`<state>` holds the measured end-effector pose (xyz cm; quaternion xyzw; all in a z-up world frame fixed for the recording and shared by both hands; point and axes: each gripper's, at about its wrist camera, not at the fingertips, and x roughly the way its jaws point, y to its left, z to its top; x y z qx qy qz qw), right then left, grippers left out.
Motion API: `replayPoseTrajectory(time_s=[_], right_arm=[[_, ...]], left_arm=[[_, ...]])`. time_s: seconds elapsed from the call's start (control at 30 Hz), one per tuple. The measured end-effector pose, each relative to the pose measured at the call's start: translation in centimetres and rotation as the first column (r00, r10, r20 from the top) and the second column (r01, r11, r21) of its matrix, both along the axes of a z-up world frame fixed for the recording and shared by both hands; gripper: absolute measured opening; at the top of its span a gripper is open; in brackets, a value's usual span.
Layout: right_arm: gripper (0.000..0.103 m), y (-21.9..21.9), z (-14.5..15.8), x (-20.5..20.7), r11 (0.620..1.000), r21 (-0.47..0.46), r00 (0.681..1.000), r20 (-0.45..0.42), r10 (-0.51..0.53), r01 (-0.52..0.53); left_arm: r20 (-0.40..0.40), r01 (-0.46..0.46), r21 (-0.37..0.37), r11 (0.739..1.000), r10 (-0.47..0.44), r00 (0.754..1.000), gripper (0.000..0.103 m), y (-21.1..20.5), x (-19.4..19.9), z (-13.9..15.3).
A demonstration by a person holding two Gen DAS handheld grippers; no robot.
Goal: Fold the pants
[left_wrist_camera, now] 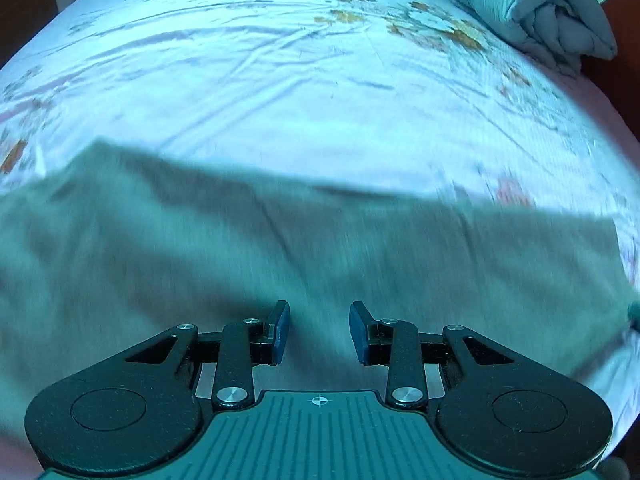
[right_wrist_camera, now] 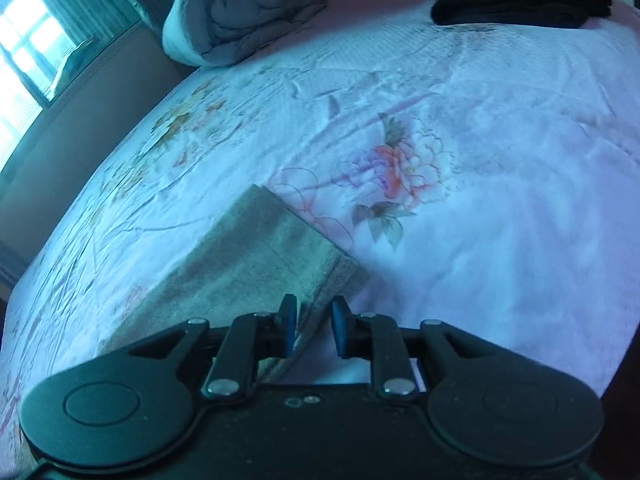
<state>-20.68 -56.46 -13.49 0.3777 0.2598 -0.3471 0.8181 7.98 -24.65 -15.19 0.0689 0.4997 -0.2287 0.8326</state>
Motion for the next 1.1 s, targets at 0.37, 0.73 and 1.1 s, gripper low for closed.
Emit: replayPoseTrajectory(time_s=[0.37,0.73,1.1], right_arm=[[0.016,0.1,-1.1,0.2,0.999,0.049,1.000,0.009,-0.001,0.000],[0.013,1.0,-0.7,0.6,0.998,-0.062,0.996,-0.094,0.008,-0.013],[0.017,5.9,3.8,9.6,0.826,-0.140,0.837,-0.053,0.545,-0.546]], left_arm=[[-0.046,-0.146,0.046,0.988,0.148,0.988,0.034,-0.2,8.9,-1.6],[-0.039,-0.096,-0.047,0.994,0.094,0.995,0.034,2.9,1.3,-2.1],[-0.040,-0.097,-0.070,0.993,0.094,0.995,0.034,6.6,-1.8,-1.8]])
